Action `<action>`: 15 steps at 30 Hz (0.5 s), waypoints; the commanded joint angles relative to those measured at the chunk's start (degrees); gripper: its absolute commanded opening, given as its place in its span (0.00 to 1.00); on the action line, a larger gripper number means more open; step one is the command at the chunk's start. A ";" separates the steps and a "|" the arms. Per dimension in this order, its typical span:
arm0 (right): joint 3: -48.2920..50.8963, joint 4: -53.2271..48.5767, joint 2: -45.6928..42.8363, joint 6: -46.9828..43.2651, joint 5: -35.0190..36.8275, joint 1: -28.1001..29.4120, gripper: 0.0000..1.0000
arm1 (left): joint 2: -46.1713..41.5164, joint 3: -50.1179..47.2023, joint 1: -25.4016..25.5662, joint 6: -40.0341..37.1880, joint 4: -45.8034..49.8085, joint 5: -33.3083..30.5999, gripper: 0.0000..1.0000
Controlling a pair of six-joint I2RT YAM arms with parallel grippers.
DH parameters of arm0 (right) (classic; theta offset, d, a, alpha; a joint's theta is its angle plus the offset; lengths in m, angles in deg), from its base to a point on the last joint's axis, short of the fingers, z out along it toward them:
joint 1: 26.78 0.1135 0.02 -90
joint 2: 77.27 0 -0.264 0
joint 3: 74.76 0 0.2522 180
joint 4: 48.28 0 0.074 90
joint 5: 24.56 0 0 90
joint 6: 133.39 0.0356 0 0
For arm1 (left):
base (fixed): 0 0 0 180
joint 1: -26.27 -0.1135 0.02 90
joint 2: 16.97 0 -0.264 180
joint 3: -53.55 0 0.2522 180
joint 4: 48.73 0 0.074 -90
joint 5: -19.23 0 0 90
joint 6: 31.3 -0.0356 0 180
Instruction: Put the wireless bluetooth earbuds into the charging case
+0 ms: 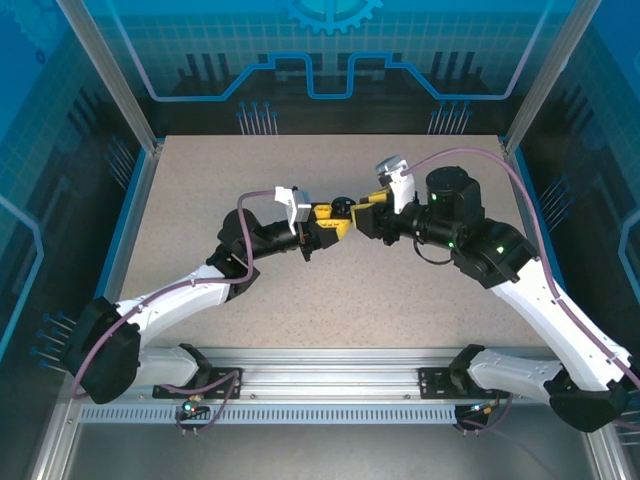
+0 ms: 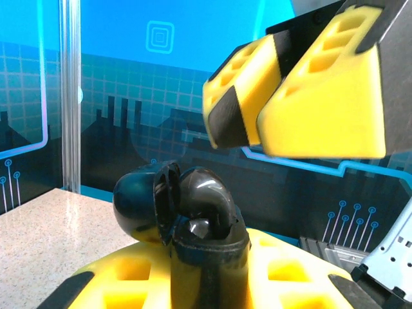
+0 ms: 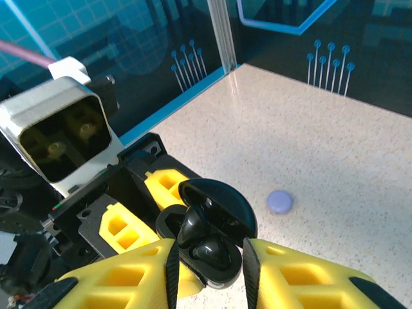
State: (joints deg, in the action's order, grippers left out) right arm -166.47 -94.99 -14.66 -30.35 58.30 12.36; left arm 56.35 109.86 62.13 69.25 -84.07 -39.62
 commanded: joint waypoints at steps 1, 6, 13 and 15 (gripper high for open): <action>-3.58 -3.89 1.99 -1.86 -3.02 0.76 0.33 | -0.44 1.02 0.37 -0.11 -1.70 2.22 0.07; -5.50 -4.64 4.10 -2.00 -4.05 0.81 0.28 | -0.50 1.31 0.44 -0.43 -0.84 2.70 0.07; -6.15 -4.49 4.89 -1.70 -2.86 0.89 0.24 | -0.72 1.14 0.52 -0.75 -0.03 3.02 0.07; -6.24 -4.73 5.21 -1.69 -2.70 0.91 0.22 | -0.81 1.18 0.52 -0.92 0.28 3.21 0.07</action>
State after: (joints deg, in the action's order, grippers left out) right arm -170.74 -98.53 -10.05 -31.49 55.81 12.55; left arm 56.35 109.88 62.13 69.23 -83.20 -37.89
